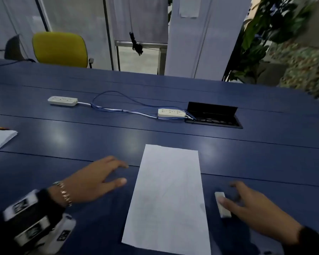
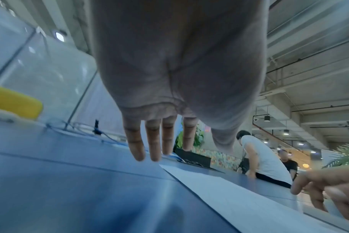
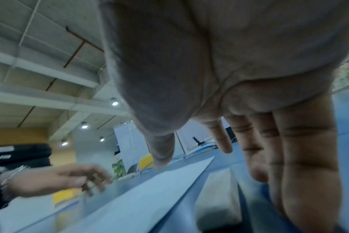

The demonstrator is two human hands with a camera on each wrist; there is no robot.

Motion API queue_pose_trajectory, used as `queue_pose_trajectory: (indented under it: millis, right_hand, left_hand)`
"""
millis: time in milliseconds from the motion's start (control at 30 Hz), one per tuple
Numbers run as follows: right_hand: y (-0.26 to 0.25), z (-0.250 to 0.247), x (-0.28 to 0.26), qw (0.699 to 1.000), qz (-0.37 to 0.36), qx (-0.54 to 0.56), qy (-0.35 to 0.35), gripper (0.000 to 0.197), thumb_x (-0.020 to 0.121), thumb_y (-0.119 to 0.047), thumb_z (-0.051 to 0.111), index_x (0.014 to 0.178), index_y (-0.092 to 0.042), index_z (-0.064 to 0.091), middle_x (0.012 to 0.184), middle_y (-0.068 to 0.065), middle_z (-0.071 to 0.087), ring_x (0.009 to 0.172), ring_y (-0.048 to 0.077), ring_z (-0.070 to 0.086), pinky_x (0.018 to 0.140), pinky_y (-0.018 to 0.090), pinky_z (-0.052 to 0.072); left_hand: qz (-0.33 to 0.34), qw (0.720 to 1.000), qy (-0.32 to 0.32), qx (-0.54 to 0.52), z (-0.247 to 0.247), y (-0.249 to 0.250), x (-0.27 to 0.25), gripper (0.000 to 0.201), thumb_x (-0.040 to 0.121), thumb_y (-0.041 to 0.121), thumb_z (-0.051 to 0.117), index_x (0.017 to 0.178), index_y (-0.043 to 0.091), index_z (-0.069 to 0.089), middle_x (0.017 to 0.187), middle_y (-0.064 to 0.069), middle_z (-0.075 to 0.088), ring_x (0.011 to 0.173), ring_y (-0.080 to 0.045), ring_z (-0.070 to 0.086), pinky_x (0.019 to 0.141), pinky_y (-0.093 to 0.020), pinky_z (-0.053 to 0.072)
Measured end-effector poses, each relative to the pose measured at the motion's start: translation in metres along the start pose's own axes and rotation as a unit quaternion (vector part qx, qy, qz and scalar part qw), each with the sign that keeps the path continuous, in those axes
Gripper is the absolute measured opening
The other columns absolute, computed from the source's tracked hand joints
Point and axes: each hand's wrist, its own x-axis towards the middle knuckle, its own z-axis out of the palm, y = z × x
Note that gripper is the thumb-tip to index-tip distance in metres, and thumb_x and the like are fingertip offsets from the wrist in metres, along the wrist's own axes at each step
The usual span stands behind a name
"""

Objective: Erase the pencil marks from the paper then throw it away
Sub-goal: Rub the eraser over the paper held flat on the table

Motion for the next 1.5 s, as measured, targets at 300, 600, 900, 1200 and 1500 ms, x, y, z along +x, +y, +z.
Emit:
queue_pose_trajectory:
  millis: [300, 600, 900, 1200, 1500]
  right_hand:
    - [-0.030, 0.022, 0.028, 0.982, -0.050, -0.179, -0.016, 0.021, 0.097, -0.041, 0.047, 0.107, -0.023, 0.050, 0.107, -0.003, 0.060, 0.094, 0.018, 0.057, 0.083, 0.034, 0.048]
    - [-0.096, 0.051, 0.008, 0.969, -0.198, -0.137, -0.060, 0.036, 0.101, -0.041, 0.041, 0.131, -0.025, 0.052, 0.113, -0.006, 0.053, 0.100, 0.019, 0.057, 0.087, 0.037, 0.051]
    - [-0.065, 0.037, 0.023, 0.956, -0.193, -0.209, -0.073, 0.028, 0.098, -0.034, 0.047, 0.121, -0.022, 0.059, 0.108, -0.005, 0.054, 0.100, 0.020, 0.058, 0.087, 0.037, 0.049]
    - [-0.063, 0.010, 0.052, 0.970, -0.157, -0.176, -0.051, 0.038, 0.099, -0.033, 0.053, 0.136, -0.026, 0.058, 0.102, -0.007, 0.051, 0.099, 0.018, 0.056, 0.087, 0.029, 0.041]
    - [-0.071, 0.045, 0.026, 0.959, -0.218, -0.167, -0.069, 0.043, 0.094, -0.057, 0.048, 0.127, -0.030, 0.055, 0.113, -0.013, 0.052, 0.105, 0.014, 0.056, 0.093, 0.033, 0.047]
  left_hand:
    - [-0.007, 0.994, -0.083, 0.065, 0.028, 0.013, 0.089, 0.098, 0.090, 0.073, 0.057, 0.166, 0.025, 0.018, 0.173, 0.006, 0.017, 0.156, -0.016, 0.024, 0.125, -0.040, 0.026]
    - [-0.030, 0.971, -0.160, 0.172, 0.031, 0.012, 0.100, 0.106, 0.088, 0.078, 0.058, 0.166, 0.023, 0.012, 0.167, 0.003, 0.031, 0.155, -0.019, 0.024, 0.120, -0.051, 0.018]
    - [0.035, 0.950, -0.148, 0.272, 0.032, 0.029, 0.037, 0.093, 0.087, 0.086, 0.018, 0.155, 0.025, 0.038, 0.142, 0.005, 0.041, 0.135, -0.019, 0.039, 0.119, -0.043, 0.024]
    - [0.107, 0.972, -0.187, 0.094, 0.033, 0.045, 0.014, 0.045, 0.092, 0.056, 0.068, 0.129, 0.030, 0.064, 0.127, 0.014, 0.059, 0.108, -0.009, 0.059, 0.093, -0.033, 0.050]
    - [0.080, 0.949, -0.245, 0.183, 0.025, 0.023, 0.060, 0.107, 0.079, 0.076, 0.070, 0.164, 0.043, 0.015, 0.172, 0.023, 0.001, 0.157, -0.015, 0.007, 0.116, -0.045, 0.022]
